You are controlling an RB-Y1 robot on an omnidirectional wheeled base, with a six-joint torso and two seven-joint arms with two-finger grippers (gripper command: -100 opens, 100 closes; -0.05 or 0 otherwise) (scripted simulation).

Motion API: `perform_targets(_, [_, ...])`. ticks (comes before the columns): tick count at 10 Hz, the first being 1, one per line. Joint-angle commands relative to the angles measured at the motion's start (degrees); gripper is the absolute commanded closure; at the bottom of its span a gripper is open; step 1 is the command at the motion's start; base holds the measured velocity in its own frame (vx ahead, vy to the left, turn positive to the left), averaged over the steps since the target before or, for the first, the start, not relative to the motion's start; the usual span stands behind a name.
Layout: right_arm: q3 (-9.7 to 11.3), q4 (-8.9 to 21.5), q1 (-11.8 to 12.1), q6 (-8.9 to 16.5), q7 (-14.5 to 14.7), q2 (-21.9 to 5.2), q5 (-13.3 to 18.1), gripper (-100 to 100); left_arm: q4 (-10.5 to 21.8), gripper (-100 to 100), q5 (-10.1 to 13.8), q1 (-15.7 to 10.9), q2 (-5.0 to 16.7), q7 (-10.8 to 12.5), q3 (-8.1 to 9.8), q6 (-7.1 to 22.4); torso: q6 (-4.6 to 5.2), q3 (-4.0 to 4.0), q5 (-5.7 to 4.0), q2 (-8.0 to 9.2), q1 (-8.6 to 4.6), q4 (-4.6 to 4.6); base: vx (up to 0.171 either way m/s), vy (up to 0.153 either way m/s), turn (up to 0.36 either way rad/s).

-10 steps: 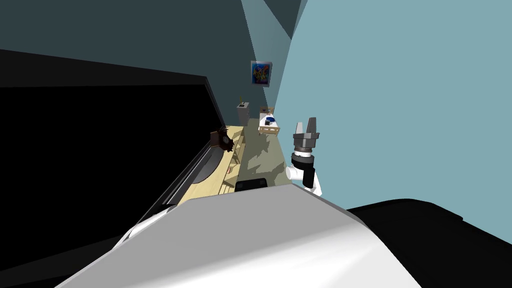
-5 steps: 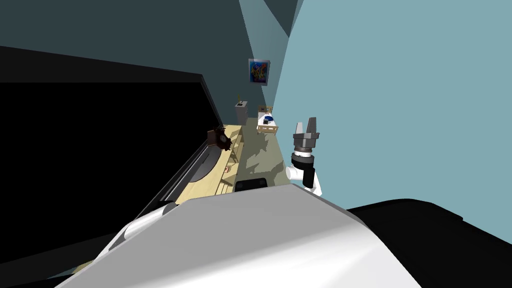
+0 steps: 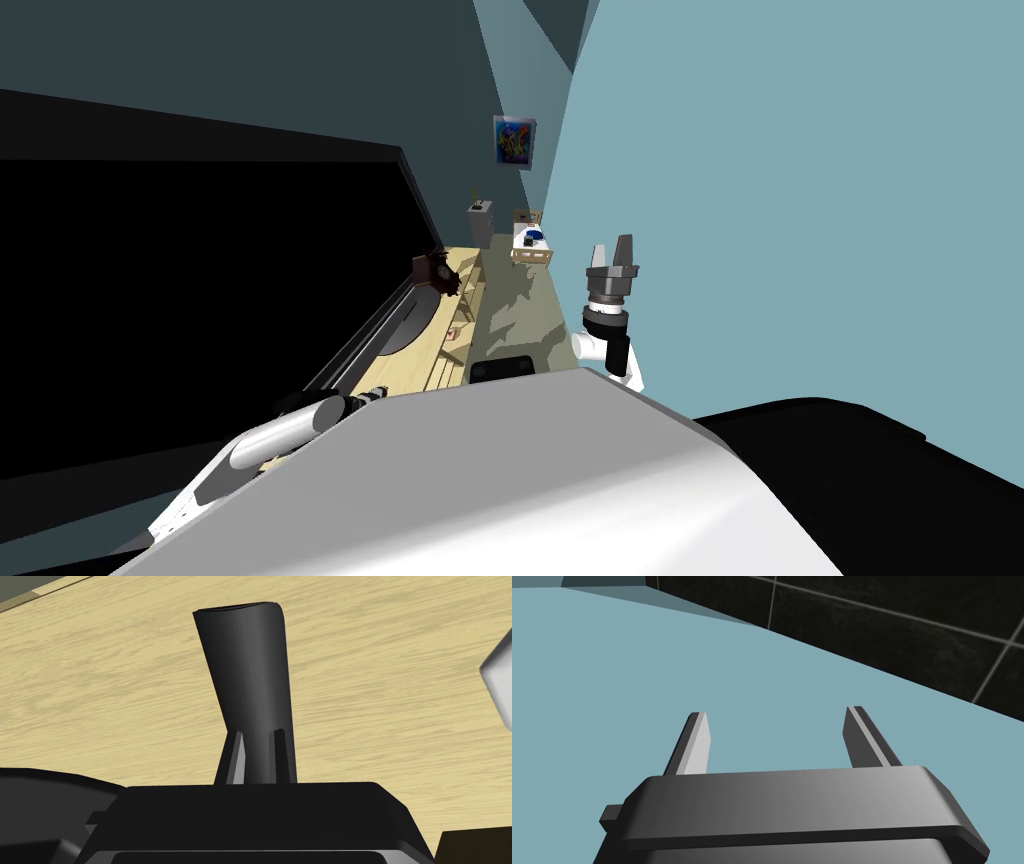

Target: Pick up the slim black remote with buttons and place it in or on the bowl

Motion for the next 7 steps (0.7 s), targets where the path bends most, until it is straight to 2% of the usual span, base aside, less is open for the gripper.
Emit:
perform_targets(1, [0.0, 0.0, 0.0, 0.0, 0.0, 0.0, 0.0, 0, -1.61, 100, 0.37, 0.05, 0.75, -0.38, 0.67, 0.74, 0.0, 0.0, 0.0, 0.0, 0.0, 0.0, -0.086, -0.04, 0.022])
perform_targets(4, [0.0, 0.0, 0.01, 0.0, 0.0, 0.0, 0.0, 0, -5.29, 100, 1.69, 1.29, 1.88, -1.22, 2.45, 2.6, -0.02, -0.06, 0.03, -0.1, 0.03, -0.03, -0.078, -0.029, 0.046])
perform_targets(6, [-0.01, 0.0, 0.01, 0.0, 0.0, 0.0, 0.0, 0, -8.79, 100, 3.45, 3.39, 2.58, -2.08, 4.36, 5.29, -0.03, -0.09, 0.04, -0.16, 0.15, -0.04, -0.072, 0.012, 0.121])
perform_targets(7, [-0.01, 0.0, 0.01, 0.0, 0.0, -0.01, 0.0, 0, -9.55, 100, 3.91, 4.02, 2.66, -2.27, 4.81, 6.05, -0.09, -0.06, 0.06, -0.09, 0.25, -0.05, -0.079, 0.028, 0.13])
